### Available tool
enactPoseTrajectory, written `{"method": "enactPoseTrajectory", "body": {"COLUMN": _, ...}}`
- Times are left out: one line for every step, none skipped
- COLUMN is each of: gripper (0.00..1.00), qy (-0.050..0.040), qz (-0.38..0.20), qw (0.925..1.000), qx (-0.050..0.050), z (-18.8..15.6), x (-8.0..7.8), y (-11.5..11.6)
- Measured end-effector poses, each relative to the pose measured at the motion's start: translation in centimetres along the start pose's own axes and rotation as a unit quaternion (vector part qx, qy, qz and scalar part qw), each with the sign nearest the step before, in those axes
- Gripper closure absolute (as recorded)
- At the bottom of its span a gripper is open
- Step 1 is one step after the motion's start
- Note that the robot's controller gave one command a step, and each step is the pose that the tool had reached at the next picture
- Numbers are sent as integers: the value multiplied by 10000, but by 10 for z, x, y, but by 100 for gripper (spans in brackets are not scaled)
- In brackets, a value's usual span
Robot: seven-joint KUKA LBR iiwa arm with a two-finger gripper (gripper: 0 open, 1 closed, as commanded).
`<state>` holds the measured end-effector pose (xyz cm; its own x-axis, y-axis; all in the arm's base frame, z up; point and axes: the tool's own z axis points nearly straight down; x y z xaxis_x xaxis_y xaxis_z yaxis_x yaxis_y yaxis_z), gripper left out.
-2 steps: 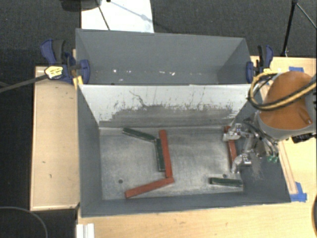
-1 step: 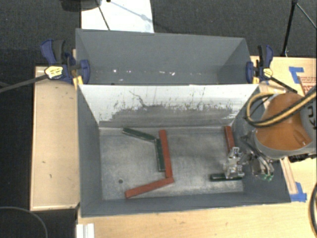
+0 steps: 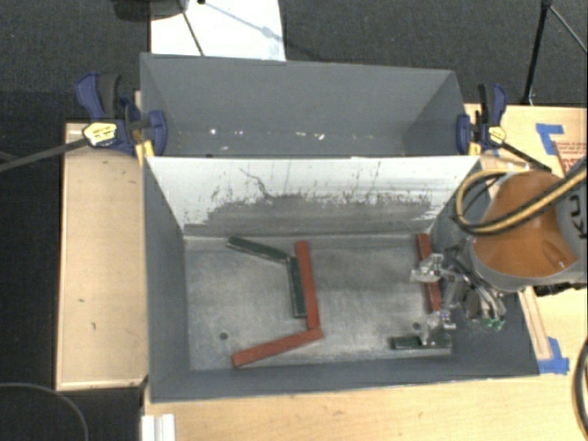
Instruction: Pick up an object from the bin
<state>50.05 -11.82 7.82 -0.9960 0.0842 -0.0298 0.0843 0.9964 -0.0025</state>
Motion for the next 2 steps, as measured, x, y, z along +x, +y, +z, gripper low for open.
{"method": "enactPoseTrajectory", "body": {"gripper": 0, "qy": 1, "qz": -8, "qw": 10000, "qx": 0, "z": 0, "x": 0, "y": 0}}
{"method": "enactPoseTrajectory", "body": {"gripper": 0, "qy": -8, "qz": -400, "qw": 9992, "qx": 16, "z": 0, "x": 4, "y": 8}}
